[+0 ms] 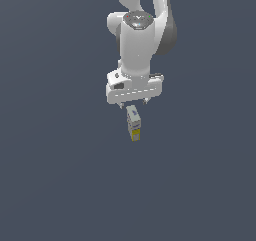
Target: Pick up the object and move it to a goal position.
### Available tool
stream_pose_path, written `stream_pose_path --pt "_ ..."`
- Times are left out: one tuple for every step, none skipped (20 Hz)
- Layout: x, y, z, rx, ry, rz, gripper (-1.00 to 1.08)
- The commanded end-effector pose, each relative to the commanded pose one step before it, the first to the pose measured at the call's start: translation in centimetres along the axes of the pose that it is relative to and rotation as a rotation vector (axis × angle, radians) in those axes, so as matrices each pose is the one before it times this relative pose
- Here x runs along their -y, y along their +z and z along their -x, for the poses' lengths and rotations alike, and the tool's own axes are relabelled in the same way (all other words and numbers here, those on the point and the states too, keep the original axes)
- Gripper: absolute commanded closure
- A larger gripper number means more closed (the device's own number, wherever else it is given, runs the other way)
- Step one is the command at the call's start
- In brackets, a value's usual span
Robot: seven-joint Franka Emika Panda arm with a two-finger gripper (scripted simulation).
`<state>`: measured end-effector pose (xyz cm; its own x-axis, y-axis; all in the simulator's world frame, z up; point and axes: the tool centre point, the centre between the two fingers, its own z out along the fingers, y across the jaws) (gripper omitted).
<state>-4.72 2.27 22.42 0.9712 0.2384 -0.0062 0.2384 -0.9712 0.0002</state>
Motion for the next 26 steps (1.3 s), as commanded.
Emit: stream_pose_path --pt "0.156 1.139 -0.402 -0.00391 -0.03254 0.00029 -0.92" --pt "0.046 0.327 -0.097 -0.00071 -0.00881 -0.00006 -0.92" --pt "0.038 0.268 -0.078 -0.00059 -0.00722 -0.00006 -0.92" --pt "0.031 0.209 -0.06 -0.00046 -0.00563 -0.00005 -0.92" --pt "0.021 0.149 -0.042 -0.00033 -0.00401 -0.00004 -0.92" --pt "0.012 0.09 -0.025 -0.0002 -0.00238 -0.00003 -0.92" --pt "-0.002 0.03 -0.007 -0.00006 -0.00069 -0.00001 -0.92" --pt "0.002 -0.121 0.078 0.00176 0.00475 -0.00032 -0.92" --pt "-0.001 0.033 0.001 0.0 0.0 0.0 -0.92" --pt "-0.004 0.099 0.002 0.0 0.0 0.0 -0.92" --pt "-0.007 0.165 0.003 0.0 0.0 0.0 -0.92" --pt "-0.01 0.231 0.005 0.0 0.0 0.0 -0.92" --pt "0.024 0.284 0.002 -0.00023 -0.00065 0.00002 -0.92" --pt "-0.015 0.363 0.01 0.0 0.0 0.0 -0.92" --pt "0.034 0.411 0.006 -0.00033 -0.00092 0.00003 -0.92" --pt "-0.021 0.497 0.015 0.0 0.0 0.0 -0.92" --pt "0.028 0.543 0.01 -0.00033 -0.00092 0.00003 -0.92" --pt "0.014 0.523 0.009 -0.00023 -0.00065 0.00002 -0.92" --pt "-0.021 0.473 0.008 0.0 0.0 0.0 -0.92" --pt "0.016 0.398 -0.005 -0.00023 -0.00065 0.00003 -0.92" --pt "-0.02 0.349 -0.008 0.0 0.0 0.0 -0.92" --pt "0.018 0.272 -0.023 -0.00023 -0.00065 0.00005 -0.92" --pt "-0.018 0.222 -0.025 0.0 0.0 0.0 -0.92" --pt "-0.016 0.156 -0.028 0.0 0.0 0.0 -0.92" --pt "-0.011 0.087 -0.023 0.0 0.0 0.0 -0.92" --pt "-0.004 0.027 -0.009 0.0 0.0 0.0 -0.92"
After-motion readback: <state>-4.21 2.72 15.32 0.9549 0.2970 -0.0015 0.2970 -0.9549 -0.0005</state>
